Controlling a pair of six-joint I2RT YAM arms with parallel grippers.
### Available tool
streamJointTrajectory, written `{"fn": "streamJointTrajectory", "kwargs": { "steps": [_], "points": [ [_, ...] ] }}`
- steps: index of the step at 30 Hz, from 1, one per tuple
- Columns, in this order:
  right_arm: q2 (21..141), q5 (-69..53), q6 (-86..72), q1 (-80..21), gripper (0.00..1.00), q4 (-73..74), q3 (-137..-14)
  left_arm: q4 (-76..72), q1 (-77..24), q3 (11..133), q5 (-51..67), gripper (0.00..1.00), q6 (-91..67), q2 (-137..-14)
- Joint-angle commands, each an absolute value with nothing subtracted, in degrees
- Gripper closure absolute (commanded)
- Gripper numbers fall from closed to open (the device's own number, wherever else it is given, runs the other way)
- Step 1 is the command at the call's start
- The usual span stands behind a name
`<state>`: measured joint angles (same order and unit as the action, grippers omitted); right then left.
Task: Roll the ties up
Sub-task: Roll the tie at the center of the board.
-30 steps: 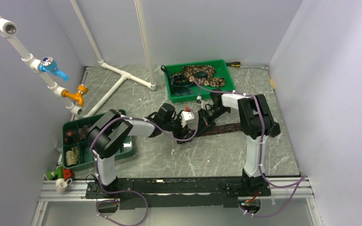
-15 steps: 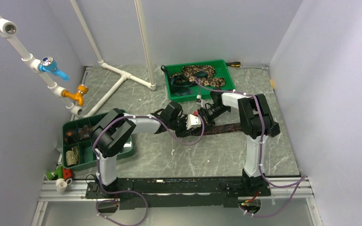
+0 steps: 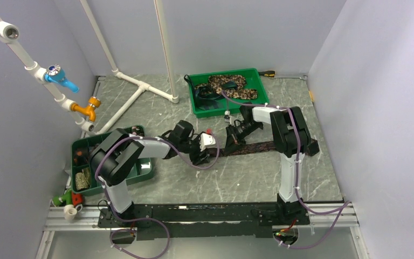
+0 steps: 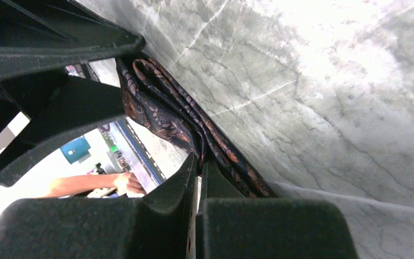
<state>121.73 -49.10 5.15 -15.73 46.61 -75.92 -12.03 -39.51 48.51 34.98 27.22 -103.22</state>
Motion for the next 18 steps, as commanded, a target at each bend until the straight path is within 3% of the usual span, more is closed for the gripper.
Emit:
{"fn": "streamJointTrajectory", "kwargs": {
  "steps": [1, 9, 14, 18],
  "points": [
    [124.2, -44.4, 7.7, -15.7, 1.00, 46.8, -75.7, -18.8, -38.5, 41.8, 36.2, 0.32, 25.0, -100.6],
    [125.0, -42.5, 6.7, -15.7, 1.00, 45.9, -75.5, -20.8, -38.5, 44.5, 36.4, 0.32, 26.1, -103.9],
    [125.5, -41.6, 6.2, -15.6, 1.00, 45.6, -75.5, -20.3, -38.9, 46.5, 38.7, 0.59, 25.4, -102.9],
    [126.0, -41.4, 6.0, -15.6, 1.00, 45.4, -75.5, -20.6, -40.6, 48.7, 39.5, 0.64, 22.3, -101.6]
  ]
}}
